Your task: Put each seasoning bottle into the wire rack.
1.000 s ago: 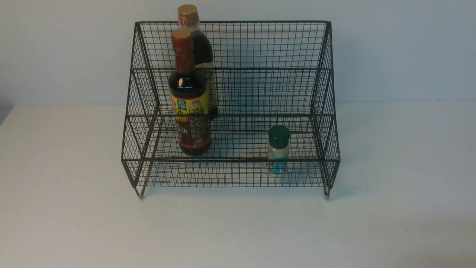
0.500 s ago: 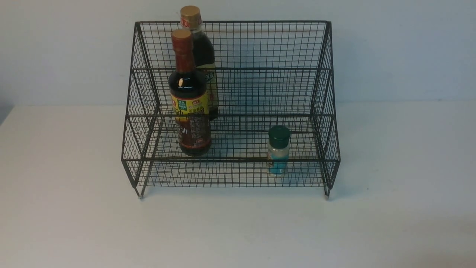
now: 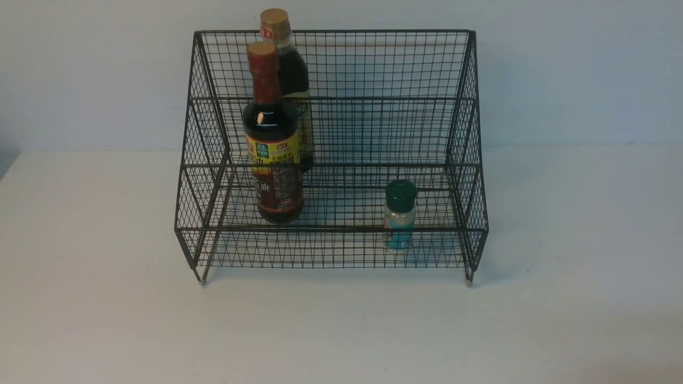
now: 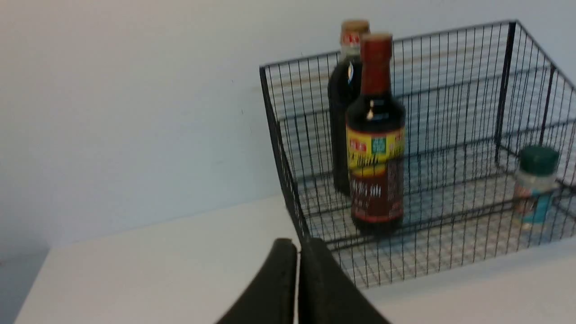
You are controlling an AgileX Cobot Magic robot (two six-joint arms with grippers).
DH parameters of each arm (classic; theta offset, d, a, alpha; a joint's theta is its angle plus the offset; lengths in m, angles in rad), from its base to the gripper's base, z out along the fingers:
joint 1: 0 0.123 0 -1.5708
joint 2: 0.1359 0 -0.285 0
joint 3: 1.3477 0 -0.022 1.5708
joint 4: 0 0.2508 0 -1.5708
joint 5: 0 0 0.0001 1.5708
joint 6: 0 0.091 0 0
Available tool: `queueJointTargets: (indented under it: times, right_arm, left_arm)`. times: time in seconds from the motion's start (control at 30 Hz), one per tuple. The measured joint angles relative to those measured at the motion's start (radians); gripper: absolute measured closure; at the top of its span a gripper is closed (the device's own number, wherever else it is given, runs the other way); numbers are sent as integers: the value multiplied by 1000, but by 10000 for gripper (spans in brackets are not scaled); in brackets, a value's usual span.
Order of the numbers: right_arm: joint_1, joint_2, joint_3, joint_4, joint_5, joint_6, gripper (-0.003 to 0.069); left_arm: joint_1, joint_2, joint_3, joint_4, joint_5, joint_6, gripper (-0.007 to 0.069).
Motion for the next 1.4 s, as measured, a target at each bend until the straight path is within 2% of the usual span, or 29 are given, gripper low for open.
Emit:
queueJointTargets:
  times: [0.03, 0.13, 0.27, 0.43, 1.4]
  right_arm:
    - [0, 0, 0, 0, 0, 0, 671]
    - [0, 0, 0, 0, 0, 0, 671]
    - [0, 0, 0, 0, 0, 0, 671]
    - [0, 0, 0, 0, 0, 0, 671]
    - [0, 0, 0, 0, 0, 0, 671]
  left_arm:
    - [0, -8, 15, 0, -8, 2, 629]
    - [24, -71, 239, -7, -109, 20, 629]
    - [72, -72, 329, -34, -118, 21, 629]
    - [130, -72, 334, -44, -66, 21, 629]
    - [133, -72, 334, -44, -64, 18, 629]
